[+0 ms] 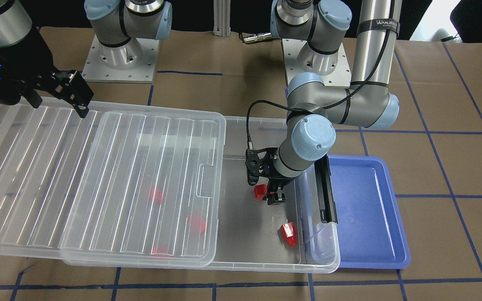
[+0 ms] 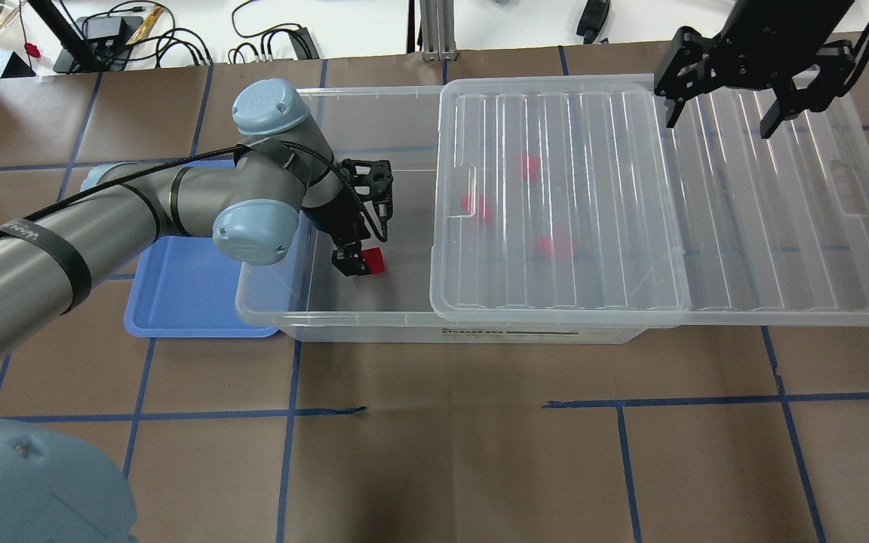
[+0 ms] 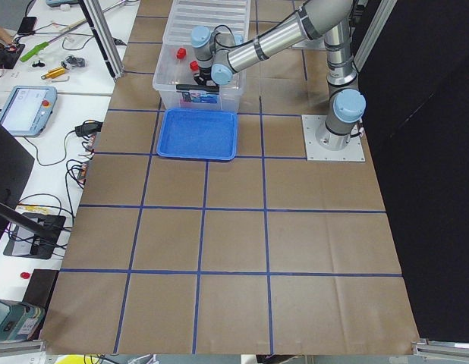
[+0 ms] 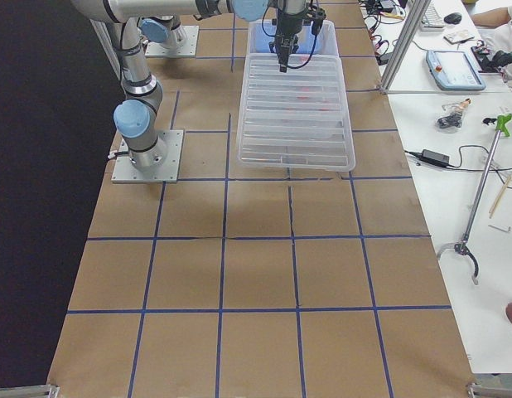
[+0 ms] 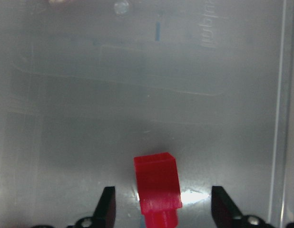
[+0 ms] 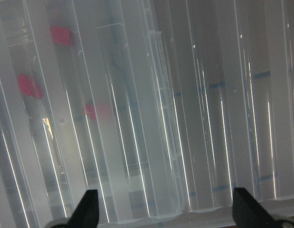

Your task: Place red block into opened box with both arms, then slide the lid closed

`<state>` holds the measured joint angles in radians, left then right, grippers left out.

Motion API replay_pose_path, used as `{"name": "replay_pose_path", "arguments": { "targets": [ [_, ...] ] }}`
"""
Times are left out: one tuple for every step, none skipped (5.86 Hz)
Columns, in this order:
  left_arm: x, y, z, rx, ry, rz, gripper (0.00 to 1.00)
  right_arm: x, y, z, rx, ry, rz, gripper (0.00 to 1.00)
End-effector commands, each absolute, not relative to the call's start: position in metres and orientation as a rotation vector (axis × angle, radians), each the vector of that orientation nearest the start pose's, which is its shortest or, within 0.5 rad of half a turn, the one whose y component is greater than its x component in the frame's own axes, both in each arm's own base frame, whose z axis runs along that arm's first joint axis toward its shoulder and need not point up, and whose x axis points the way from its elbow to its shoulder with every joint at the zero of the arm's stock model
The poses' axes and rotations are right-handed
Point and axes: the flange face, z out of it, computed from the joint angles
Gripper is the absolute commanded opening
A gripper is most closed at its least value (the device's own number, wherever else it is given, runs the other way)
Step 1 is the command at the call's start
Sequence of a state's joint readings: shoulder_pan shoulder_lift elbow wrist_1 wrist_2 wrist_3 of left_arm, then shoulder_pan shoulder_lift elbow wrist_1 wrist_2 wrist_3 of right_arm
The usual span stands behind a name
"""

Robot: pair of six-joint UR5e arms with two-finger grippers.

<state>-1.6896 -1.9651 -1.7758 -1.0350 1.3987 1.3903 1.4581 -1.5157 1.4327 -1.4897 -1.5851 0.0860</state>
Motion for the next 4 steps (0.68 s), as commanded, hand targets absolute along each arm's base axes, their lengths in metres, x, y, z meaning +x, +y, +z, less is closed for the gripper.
{"name": "replay_pose_path", "arguments": {
  "targets": [
    [-0.208, -0.539, 0.323, 2.261, 2.46, -0.017, 0.98, -0.036, -0.53, 0.517, 0.175, 3.15, 0.013, 1.0],
    [-0.204, -0.527, 0.374, 2.255, 2.463, 0.044, 0.98, -0.113, -0.528, 0.498, 0.156, 3.138, 0.071, 1.0],
    [-0.203, -0.522, 0.414, 2.184, 2.516, 0.051, 0.98, -0.189, -0.522, 0.455, 0.32, 3.145, 0.186, 1.0],
    [-0.193, -0.51, 0.436, 1.995, 2.576, 0.169, 0.98, -0.245, -0.519, 0.414, 0.295, 3.183, 0.189, 1.0]
  ]
}}
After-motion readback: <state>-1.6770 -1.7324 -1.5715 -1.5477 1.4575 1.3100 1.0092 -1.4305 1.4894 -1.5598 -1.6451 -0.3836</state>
